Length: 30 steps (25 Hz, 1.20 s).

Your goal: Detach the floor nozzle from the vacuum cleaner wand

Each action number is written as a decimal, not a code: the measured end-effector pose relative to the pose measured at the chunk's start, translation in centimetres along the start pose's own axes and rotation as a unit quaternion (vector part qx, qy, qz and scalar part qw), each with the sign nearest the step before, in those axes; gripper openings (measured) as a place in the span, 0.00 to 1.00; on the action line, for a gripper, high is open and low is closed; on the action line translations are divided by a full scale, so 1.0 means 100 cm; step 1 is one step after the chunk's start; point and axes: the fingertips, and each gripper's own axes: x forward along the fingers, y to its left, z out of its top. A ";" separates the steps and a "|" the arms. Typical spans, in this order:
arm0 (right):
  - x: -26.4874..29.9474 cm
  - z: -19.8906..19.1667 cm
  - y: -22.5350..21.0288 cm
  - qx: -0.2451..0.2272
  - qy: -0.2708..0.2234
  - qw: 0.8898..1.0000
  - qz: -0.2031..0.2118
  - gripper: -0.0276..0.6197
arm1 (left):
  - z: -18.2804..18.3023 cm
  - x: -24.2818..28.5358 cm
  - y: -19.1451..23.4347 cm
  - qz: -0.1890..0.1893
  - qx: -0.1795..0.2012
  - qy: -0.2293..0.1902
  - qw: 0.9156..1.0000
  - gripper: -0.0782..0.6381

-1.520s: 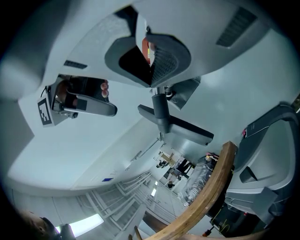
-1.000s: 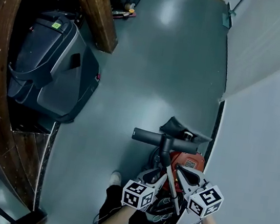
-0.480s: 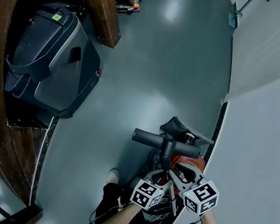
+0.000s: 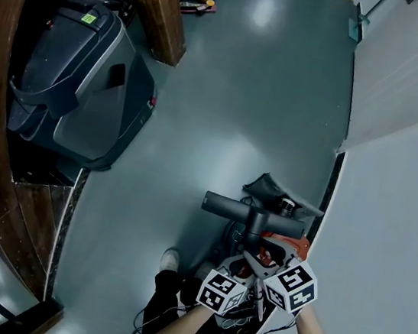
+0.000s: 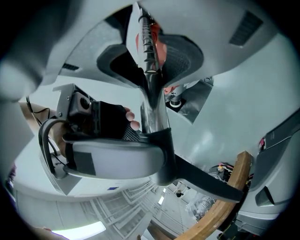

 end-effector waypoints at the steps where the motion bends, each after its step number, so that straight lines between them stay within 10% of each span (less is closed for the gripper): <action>1: 0.002 0.000 0.000 0.000 0.002 1.000 0.000 0.30 | 0.000 0.000 0.000 0.000 -0.001 0.000 1.000 0.33; 22: 0.007 0.003 -0.007 0.052 0.032 0.998 -0.003 0.31 | 0.001 0.000 0.002 -0.003 -0.027 -0.004 1.000 0.32; 27: 0.006 0.004 0.001 -0.040 0.035 0.998 -0.035 0.31 | -0.001 0.001 0.002 -0.003 -0.032 0.002 0.999 0.32; 30: 0.006 0.006 -0.007 0.049 0.016 0.999 -0.014 0.31 | -0.002 0.000 0.001 -0.002 -0.031 0.004 1.000 0.32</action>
